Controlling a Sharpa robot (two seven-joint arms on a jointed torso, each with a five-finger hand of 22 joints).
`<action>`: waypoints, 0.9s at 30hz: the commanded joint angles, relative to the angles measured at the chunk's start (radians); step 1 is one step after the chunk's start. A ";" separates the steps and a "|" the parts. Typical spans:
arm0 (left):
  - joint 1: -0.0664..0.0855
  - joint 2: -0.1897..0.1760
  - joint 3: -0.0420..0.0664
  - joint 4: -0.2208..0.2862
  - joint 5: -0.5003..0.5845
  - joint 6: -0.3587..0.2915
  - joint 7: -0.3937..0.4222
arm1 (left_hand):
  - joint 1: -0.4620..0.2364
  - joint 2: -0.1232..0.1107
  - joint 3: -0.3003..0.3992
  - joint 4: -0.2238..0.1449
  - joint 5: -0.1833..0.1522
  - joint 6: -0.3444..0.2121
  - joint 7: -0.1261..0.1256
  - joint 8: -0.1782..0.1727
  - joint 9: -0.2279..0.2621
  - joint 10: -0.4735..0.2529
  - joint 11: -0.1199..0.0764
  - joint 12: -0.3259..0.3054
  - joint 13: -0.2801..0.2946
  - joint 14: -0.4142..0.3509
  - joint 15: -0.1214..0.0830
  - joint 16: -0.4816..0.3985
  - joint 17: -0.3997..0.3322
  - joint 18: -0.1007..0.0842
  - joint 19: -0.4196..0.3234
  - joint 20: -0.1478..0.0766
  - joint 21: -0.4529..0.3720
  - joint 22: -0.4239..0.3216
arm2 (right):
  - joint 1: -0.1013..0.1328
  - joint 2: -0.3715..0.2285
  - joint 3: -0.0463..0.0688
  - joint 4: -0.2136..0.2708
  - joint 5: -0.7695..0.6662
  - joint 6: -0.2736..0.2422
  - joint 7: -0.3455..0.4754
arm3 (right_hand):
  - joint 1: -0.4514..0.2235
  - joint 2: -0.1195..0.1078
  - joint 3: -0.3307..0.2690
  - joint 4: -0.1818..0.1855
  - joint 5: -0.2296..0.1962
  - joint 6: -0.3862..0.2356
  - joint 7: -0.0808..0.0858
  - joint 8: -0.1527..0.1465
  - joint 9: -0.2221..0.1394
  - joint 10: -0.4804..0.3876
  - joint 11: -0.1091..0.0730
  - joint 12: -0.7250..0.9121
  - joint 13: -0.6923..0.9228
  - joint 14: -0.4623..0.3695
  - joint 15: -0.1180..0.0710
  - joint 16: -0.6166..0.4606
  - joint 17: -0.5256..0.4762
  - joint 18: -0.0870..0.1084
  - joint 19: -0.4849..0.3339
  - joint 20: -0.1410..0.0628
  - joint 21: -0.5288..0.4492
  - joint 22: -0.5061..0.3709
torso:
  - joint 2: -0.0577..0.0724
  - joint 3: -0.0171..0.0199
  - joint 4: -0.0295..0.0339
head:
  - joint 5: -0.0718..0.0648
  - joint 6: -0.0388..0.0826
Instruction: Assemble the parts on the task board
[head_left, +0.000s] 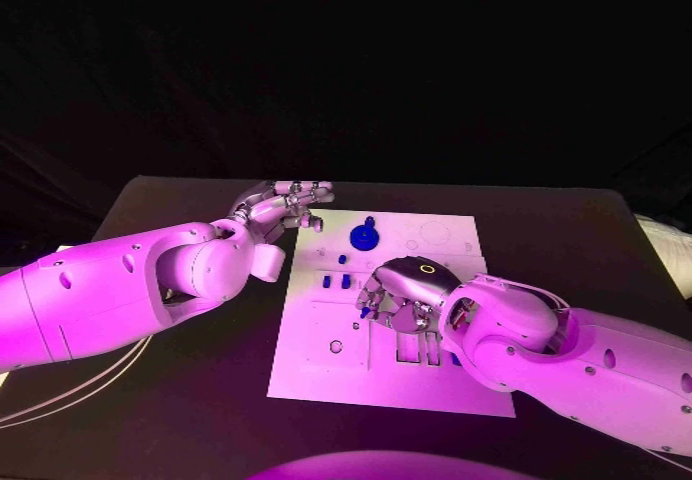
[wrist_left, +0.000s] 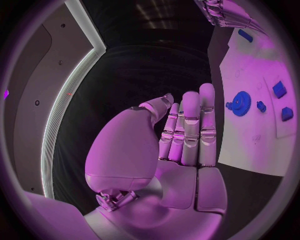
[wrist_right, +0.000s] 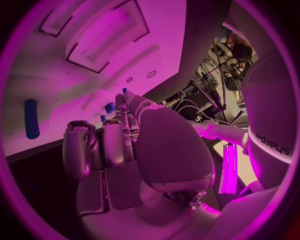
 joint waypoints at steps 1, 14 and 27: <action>0.000 0.002 0.001 0.003 0.004 0.007 0.004 | 0.008 0.003 -0.002 -0.005 -0.003 -0.003 0.000 0.002 -0.001 -0.007 0.003 0.006 -0.001 -0.005 -0.001 0.003 -0.001 0.011 0.005 0.000 -0.004 -0.002 | -0.004 0.011 -0.001 -0.007 -0.004 0.030 0.017 | -0.004 0.003 0.006 -0.001 0.005 0.005 0.010 0.002 0.003 0.003 0.005 -0.004 -0.001 0.044 -0.002 -0.004 -0.001 0.009 0.003 0.001 0.005 0.027 | 0.000 0.0011 -0.0013 | 0.004 -0.003; 0.000 0.003 0.001 0.001 0.004 0.010 0.003 | 0.008 0.003 -0.003 -0.006 -0.003 -0.005 0.001 0.001 -0.002 -0.009 0.003 0.006 -0.002 -0.006 -0.001 0.003 -0.002 0.011 0.006 0.000 -0.004 -0.002 | -0.011 0.033 -0.006 -0.021 -0.007 0.047 0.017 | -0.005 0.003 0.007 -0.002 0.005 0.004 0.011 0.001 0.003 0.003 0.005 -0.005 -0.002 0.044 -0.002 -0.005 -0.002 0.009 0.002 0.001 0.004 0.026 | 0.000 0.0017 -0.0016 | 0.008 -0.008; 0.000 0.002 0.001 0.002 0.004 0.012 0.001 | 0.008 0.003 -0.003 -0.006 -0.003 -0.005 0.001 0.001 -0.002 -0.009 0.003 0.006 -0.002 -0.006 -0.001 0.003 -0.002 0.011 0.006 0.000 -0.004 -0.002 | -0.014 0.042 -0.009 -0.040 -0.018 0.073 0.007 | -0.005 0.003 0.007 -0.003 0.005 0.004 0.011 0.001 0.003 0.003 0.006 -0.005 -0.002 0.044 -0.002 -0.005 -0.002 0.009 0.002 0.002 0.004 0.025 | 0.000 0.0010 -0.0019 | 0.009 -0.011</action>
